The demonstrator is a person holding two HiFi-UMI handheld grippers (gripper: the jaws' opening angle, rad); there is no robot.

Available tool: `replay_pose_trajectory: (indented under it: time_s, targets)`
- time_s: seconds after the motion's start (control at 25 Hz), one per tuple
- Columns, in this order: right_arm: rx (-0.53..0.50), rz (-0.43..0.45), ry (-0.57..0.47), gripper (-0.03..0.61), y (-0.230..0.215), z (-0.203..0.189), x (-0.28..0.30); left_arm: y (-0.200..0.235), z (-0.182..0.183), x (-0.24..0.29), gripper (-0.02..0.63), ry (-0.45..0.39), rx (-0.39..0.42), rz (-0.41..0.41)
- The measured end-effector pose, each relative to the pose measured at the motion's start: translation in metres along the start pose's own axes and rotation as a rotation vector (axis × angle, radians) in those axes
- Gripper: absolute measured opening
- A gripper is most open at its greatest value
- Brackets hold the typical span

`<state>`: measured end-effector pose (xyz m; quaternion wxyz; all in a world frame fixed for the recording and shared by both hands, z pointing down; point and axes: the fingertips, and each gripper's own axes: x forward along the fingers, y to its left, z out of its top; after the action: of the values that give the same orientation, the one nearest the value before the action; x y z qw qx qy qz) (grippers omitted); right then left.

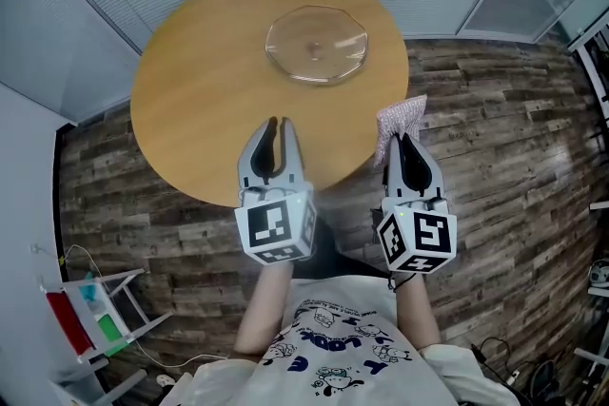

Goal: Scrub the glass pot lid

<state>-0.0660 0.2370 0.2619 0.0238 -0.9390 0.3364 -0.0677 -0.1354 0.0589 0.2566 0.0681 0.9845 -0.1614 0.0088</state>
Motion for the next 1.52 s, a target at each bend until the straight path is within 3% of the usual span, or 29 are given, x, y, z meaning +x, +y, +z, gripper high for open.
replay_pose_trajectory:
  time_s: [0.24, 0.72, 1.52]
  targets:
    - [-0.010, -0.009, 0.016, 0.043, -0.011, -0.003, 0.016, 0.001, -0.011, 0.022, 0.043, 0.021, -0.069, 0.008]
    - [-0.010, -0.017, 0.023, 0.043, -0.043, -0.001, 0.061, -0.010, -0.019, 0.079, 0.043, 0.028, -0.087, 0.012]
    - [-0.051, 0.050, 0.093, 0.043, -0.084, 0.002, 0.170, 0.010, -0.053, 0.174, 0.043, 0.129, -0.185, 0.140]
